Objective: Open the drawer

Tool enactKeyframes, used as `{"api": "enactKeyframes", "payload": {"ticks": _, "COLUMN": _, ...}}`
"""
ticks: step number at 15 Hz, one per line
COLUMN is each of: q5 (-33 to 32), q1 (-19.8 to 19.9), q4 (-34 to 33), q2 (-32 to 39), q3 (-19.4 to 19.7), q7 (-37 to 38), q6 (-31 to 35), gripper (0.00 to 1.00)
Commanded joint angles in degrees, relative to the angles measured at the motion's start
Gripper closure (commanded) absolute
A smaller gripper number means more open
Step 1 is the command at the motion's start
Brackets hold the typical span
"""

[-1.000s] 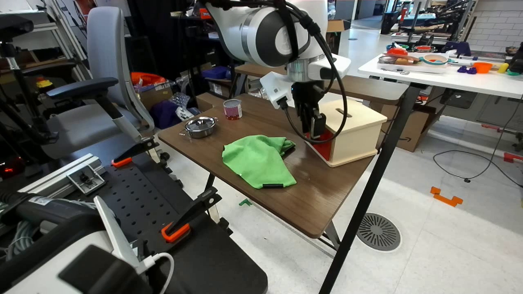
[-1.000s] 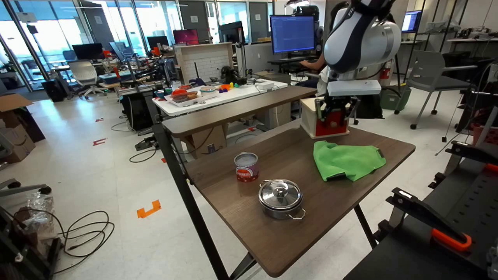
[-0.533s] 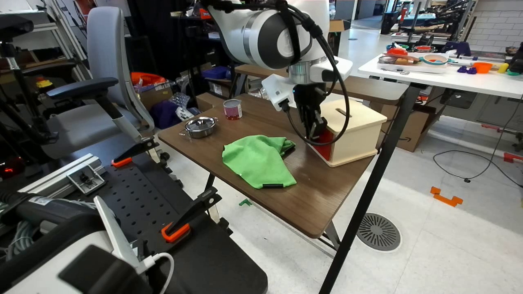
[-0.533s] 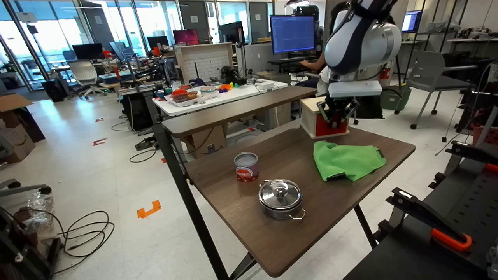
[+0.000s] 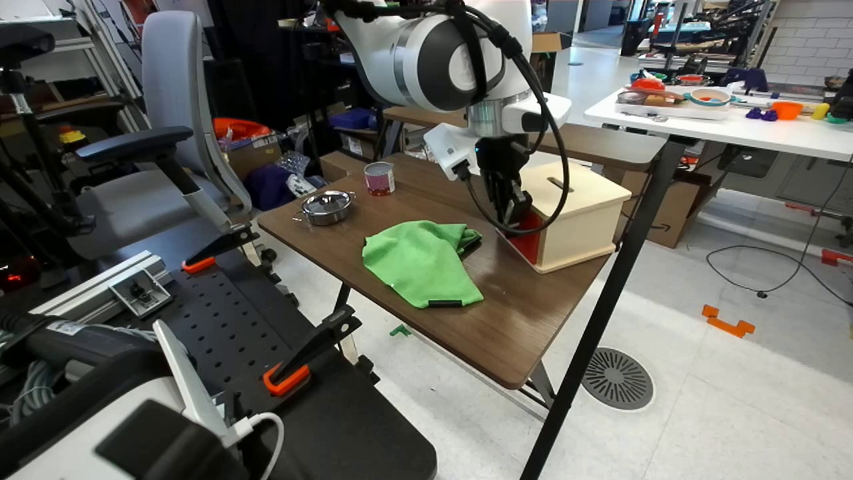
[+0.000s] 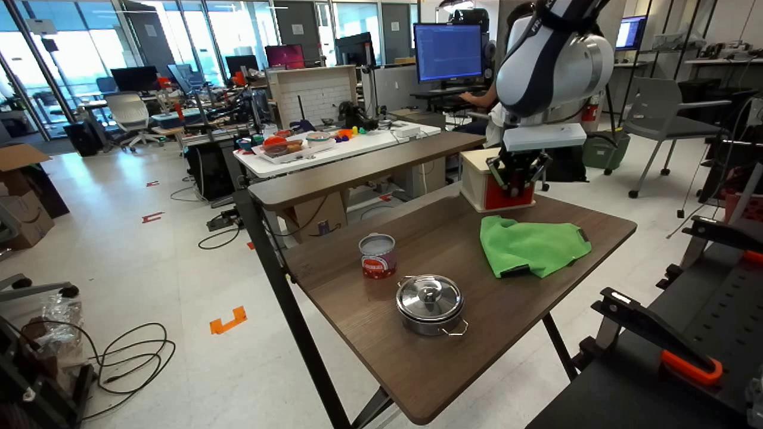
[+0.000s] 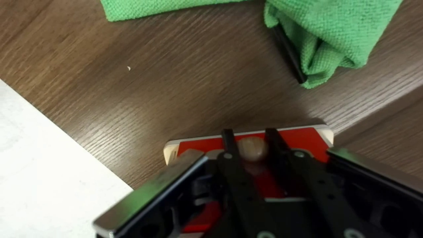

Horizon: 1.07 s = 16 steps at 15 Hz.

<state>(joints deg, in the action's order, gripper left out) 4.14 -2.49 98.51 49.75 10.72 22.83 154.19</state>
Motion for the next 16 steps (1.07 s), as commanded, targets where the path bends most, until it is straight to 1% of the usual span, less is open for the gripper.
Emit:
{"api": "enactKeyframes", "payload": {"ticks": 1, "q5": -0.93, "q1": -2.01, "q4": 3.02, "q2": -1.14, "q3": 1.58, "q7": 0.70, "q6": -1.54, "gripper": 0.93}}
{"api": "enactKeyframes", "payload": {"ticks": 11, "q5": -1.68, "q1": -4.07, "q4": 10.18, "q2": -4.62, "q3": 1.59, "q7": 0.08, "q6": -1.94, "gripper": 0.93}}
{"api": "enactKeyframes", "payload": {"ticks": 16, "q5": -2.01, "q1": -4.81, "q4": 12.75, "q2": -5.90, "q3": 1.38, "q7": -0.26, "q6": -2.26, "gripper": 0.93}}
